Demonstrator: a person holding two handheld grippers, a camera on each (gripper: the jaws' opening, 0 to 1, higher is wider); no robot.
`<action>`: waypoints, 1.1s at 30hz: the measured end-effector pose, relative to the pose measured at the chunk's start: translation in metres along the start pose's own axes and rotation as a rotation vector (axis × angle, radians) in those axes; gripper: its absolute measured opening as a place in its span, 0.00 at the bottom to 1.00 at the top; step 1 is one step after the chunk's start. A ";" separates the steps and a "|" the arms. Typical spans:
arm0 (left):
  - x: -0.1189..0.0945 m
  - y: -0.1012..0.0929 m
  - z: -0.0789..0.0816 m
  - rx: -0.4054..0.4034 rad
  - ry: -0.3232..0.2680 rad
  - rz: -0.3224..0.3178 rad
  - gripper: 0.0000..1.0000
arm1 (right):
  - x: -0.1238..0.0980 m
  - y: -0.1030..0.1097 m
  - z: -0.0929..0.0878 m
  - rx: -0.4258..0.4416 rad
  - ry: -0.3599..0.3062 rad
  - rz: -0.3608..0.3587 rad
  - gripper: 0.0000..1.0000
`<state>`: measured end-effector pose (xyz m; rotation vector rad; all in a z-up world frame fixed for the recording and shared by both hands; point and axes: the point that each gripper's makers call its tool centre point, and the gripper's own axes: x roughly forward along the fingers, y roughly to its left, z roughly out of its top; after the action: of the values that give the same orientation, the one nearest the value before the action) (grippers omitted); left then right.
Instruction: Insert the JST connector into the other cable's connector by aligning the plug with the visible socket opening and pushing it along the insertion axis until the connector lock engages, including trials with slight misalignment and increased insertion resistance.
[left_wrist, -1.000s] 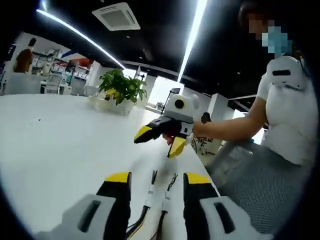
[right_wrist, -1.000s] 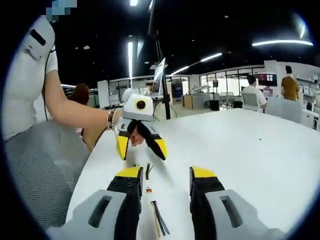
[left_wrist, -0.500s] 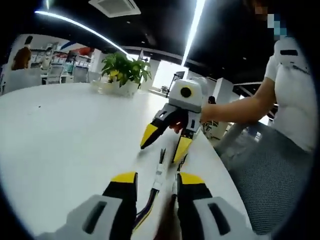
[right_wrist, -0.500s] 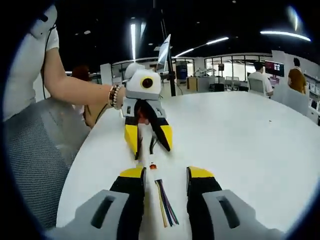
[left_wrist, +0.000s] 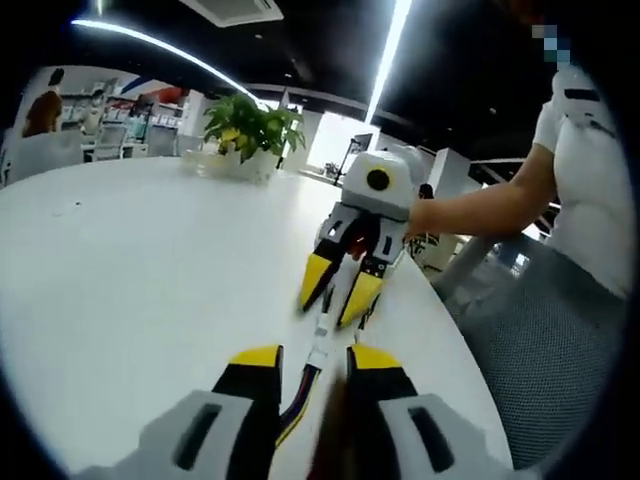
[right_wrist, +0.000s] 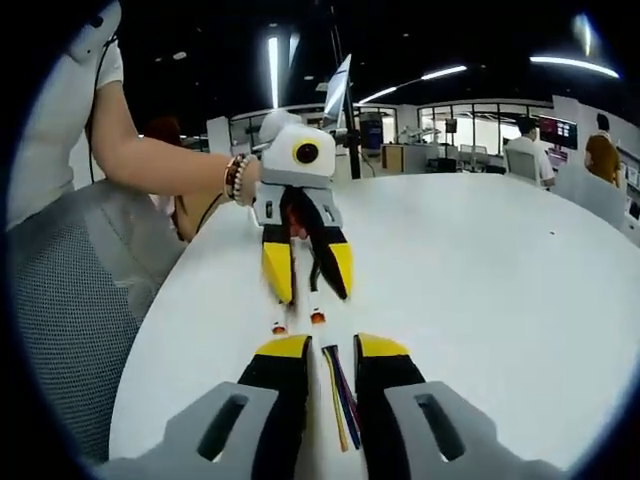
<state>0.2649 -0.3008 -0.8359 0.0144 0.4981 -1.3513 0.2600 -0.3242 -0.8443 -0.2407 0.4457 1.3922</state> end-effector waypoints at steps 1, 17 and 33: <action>0.000 0.000 -0.001 0.011 0.003 0.000 0.11 | 0.000 0.000 -0.001 -0.001 0.004 0.001 0.14; 0.001 0.003 -0.006 0.093 0.008 -0.001 0.03 | 0.000 0.003 -0.004 -0.003 -0.018 0.008 0.05; 0.001 0.008 0.003 0.188 0.056 0.024 0.00 | -0.016 -0.011 0.008 -0.033 -0.025 -0.037 0.05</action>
<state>0.2735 -0.3004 -0.8352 0.2122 0.4152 -1.3732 0.2704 -0.3372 -0.8307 -0.2568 0.3956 1.3657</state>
